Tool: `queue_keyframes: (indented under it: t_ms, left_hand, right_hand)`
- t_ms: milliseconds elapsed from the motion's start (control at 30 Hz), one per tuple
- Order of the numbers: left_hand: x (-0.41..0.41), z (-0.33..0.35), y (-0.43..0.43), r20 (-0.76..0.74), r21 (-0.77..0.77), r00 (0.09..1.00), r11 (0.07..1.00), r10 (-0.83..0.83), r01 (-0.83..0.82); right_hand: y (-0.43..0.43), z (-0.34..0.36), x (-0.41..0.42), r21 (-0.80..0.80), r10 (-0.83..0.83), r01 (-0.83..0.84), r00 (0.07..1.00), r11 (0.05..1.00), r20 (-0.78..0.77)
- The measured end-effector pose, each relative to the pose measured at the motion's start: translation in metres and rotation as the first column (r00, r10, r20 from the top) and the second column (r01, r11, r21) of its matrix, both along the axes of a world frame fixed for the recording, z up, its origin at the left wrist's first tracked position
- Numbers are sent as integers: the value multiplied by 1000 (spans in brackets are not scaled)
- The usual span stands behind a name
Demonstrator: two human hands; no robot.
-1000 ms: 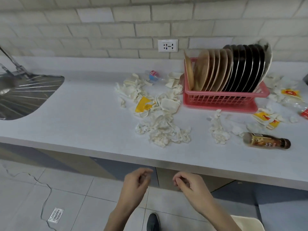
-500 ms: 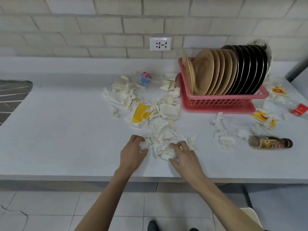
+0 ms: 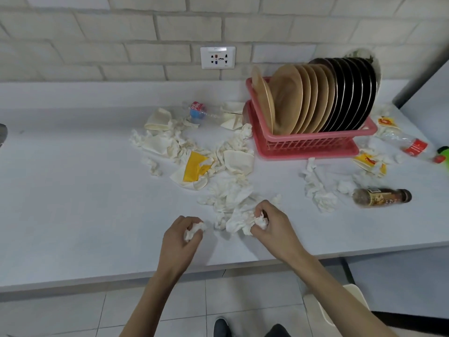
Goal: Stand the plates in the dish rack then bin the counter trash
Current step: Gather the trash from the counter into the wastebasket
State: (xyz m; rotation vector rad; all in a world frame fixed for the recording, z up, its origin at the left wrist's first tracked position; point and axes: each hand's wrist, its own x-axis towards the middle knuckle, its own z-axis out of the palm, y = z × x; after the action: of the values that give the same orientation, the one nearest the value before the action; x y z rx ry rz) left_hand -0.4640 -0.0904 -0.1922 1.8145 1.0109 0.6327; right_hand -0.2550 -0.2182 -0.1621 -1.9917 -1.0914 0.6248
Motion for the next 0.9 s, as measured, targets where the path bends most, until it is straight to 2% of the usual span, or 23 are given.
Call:
queue_keyframes:
  t_ms: [100, 200, 267, 567, 667, 700, 833, 900]
  left_hand:
    - [4, 10, -10, 57, -31, 998, 999, -4, 6]
    - [13, 18, -24, 101, -45, 995, 999, -15, 20]
    - [23, 23, -35, 127, -50, 991, 998, -36, 42]
    - [75, 28, -73, 155, -35, 967, 977, -202, 210]
    - [88, 31, -84, 168, -28, 959, 971, -230, 238]
    - [92, 33, -87, 168, -21, 956, 969, -239, 245]
    - [107, 35, -99, 153, 3, 947, 958, -284, 287]
    - [115, 36, -107, 139, 16, 938, 948, -318, 319]
  right_hand:
    - [-4, 14, 1, 99, -115, 147, 954, 984, -278]
    - [-9, 19, 4, 123, -222, 340, 807, 932, -547]
    - [-15, 19, 4, 86, -251, 408, 701, 909, -667]
    - [-32, 26, 1, -83, -420, 606, 439, 791, -794]
    - [-38, 33, 2, -76, -377, 648, 340, 758, -861]
    - [-41, 33, 3, -54, -348, 633, 350, 772, -870]
    - [-60, 31, 8, 0, -346, 559, 514, 829, -785]
    - [-71, 31, 14, 32, -348, 592, 516, 805, -783]
